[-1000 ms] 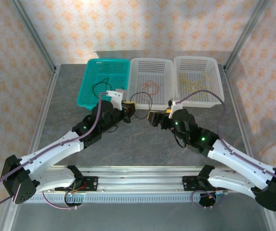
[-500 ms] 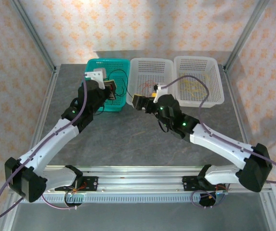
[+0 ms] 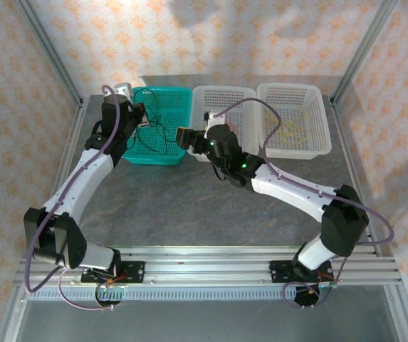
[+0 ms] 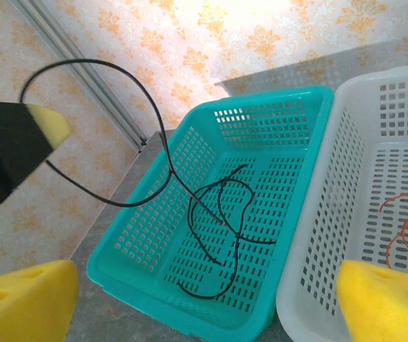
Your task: Untangle the cables
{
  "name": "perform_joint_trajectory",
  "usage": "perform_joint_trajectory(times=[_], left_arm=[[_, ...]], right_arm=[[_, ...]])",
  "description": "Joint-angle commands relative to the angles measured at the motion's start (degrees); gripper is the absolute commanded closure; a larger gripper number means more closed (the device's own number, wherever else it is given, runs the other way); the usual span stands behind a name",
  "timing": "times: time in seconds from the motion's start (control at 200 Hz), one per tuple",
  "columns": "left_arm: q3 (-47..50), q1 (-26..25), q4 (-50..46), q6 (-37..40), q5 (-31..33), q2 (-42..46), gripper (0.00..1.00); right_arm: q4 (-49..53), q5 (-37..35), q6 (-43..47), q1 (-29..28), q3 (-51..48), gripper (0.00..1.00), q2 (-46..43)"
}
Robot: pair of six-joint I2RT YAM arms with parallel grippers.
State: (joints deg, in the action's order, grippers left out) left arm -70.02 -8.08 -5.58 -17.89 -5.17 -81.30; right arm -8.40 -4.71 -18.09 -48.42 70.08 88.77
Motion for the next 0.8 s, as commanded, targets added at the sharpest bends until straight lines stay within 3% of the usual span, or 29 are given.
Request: perform_joint_trajectory(times=[0.0, 0.641, 0.796], left_arm=[[-2.97, 1.78, 1.9, 0.5, -4.1, -3.25, 1.0], [-14.35, 3.77, 1.33, -1.5, -3.56, -26.06, 1.0], [-14.94, 4.36, 1.07, -2.88, -4.81, -29.44, 0.74]], right_arm=[[0.12, -0.91, -1.26, -0.09, 1.04, 0.08, -0.08], [0.58, -4.64, -3.53, -0.09, -12.15, 0.06, -10.31], [1.11, -5.35, -3.66, -0.09, -12.78, 0.06, -11.42]])
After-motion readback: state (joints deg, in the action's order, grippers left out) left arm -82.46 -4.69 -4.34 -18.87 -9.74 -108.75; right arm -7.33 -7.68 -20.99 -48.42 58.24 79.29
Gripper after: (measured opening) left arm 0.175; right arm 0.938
